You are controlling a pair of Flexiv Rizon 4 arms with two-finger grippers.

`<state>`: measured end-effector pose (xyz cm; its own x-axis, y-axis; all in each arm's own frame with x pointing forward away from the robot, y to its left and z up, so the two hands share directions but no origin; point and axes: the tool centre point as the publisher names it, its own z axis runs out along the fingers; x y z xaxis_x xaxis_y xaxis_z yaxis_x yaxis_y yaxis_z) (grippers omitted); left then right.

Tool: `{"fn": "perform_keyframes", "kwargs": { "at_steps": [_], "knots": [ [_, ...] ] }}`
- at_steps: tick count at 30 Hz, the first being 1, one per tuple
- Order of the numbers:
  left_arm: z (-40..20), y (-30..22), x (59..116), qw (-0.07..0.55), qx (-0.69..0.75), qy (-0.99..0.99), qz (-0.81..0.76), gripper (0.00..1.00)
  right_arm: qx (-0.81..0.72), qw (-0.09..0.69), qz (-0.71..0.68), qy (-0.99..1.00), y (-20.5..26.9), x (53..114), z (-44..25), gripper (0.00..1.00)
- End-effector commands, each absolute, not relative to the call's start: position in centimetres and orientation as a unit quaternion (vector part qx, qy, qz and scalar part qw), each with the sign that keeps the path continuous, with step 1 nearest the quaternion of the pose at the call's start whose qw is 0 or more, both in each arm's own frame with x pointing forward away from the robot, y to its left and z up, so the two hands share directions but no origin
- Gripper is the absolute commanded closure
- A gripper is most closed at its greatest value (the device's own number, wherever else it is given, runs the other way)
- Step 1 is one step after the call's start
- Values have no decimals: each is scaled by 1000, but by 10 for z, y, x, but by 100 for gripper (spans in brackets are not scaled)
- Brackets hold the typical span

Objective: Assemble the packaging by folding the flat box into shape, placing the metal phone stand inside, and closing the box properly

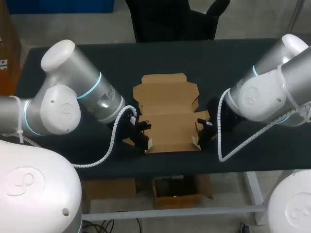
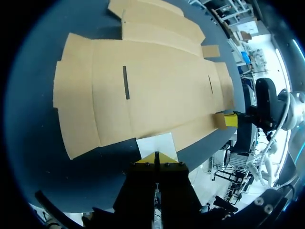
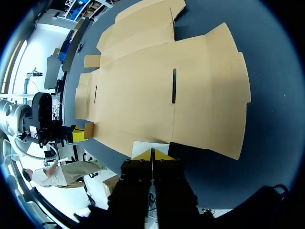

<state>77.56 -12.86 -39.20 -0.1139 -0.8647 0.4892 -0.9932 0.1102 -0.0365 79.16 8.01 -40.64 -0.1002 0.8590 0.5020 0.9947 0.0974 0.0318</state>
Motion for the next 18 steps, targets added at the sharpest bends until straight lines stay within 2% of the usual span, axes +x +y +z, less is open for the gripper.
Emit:
{"fn": "perform_keyframes", "kwargs": {
  "at_steps": [1,18],
  "knots": [
    [-394,-136,777,166,645,-725,176,100,-648,175,-180,-719,85,790,-408,100],
    [-409,-143,785,113,670,-712,177,100,-650,174,-157,-723,94,792,-422,100]
  ]
}}
